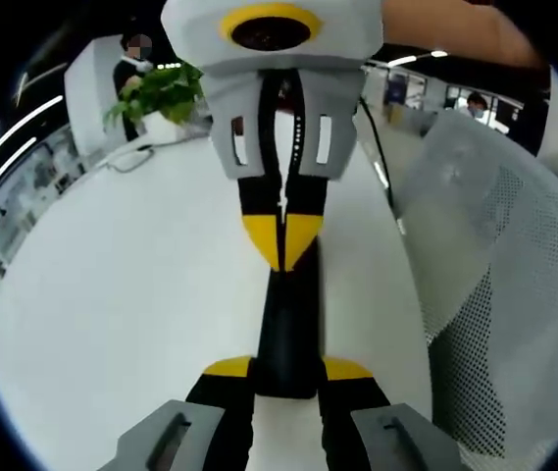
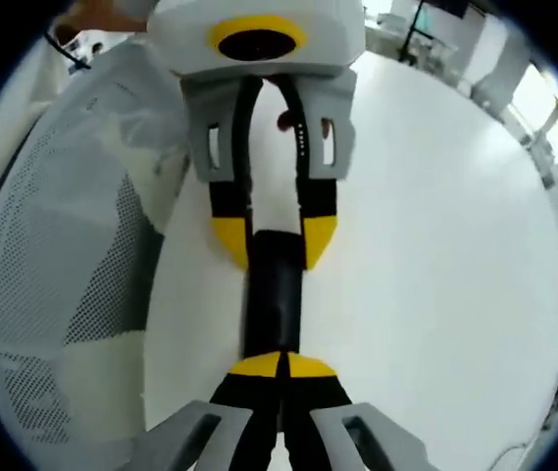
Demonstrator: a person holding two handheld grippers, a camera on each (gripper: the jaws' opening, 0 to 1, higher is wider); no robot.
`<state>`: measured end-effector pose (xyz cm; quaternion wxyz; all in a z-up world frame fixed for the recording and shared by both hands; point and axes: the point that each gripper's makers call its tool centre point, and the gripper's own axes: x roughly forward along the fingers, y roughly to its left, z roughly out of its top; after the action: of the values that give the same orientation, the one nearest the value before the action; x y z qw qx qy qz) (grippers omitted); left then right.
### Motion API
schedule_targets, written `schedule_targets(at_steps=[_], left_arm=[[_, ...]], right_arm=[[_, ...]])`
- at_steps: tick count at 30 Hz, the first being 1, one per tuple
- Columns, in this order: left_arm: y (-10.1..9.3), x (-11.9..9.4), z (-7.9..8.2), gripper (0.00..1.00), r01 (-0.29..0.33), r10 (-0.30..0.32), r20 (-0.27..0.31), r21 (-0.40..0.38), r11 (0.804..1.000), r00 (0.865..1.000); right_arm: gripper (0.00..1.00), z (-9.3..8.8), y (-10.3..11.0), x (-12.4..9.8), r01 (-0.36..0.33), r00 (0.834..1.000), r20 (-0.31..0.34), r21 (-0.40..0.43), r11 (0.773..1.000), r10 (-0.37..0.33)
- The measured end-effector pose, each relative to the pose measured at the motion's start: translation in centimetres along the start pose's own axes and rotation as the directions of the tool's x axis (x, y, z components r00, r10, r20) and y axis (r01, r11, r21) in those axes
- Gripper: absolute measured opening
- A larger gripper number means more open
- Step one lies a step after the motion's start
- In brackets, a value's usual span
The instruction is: Press the specified remote control buttons in sequence, fully releasing each button before pressing the next.
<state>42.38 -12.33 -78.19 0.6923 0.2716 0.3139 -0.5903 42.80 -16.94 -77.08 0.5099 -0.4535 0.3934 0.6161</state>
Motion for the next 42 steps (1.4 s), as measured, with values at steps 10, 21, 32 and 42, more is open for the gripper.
schedule_targets(at_steps=[10,21,32,42], left_arm=[[0.05,0.01,0.01,0.24,0.002,-0.002,-0.001,0.002,1.0,1.0],[0.0,0.03,-0.03,0.24,0.001,-0.001,-0.003,0.002,1.0,1.0],[-0.07,0.03,-0.1,0.24,-0.001,0.001,-0.004,0.002,1.0,1.0],[-0.04,-0.07,-0.14,0.24,0.0,0.0,-0.005,0.003,1.0,1.0]], right_arm=[[0.0,0.43,0.38,0.21,-0.017,1.0,-0.008,-0.034,0.999,0.017],[0.0,0.49,0.75,0.45,-0.029,0.999,-0.028,-0.062,0.998,0.027],[0.0,0.42,0.69,0.57,-0.031,0.998,-0.052,-0.09,0.995,0.027],[0.0,0.35,0.58,0.59,-0.029,0.998,-0.06,-0.099,0.995,0.024]])
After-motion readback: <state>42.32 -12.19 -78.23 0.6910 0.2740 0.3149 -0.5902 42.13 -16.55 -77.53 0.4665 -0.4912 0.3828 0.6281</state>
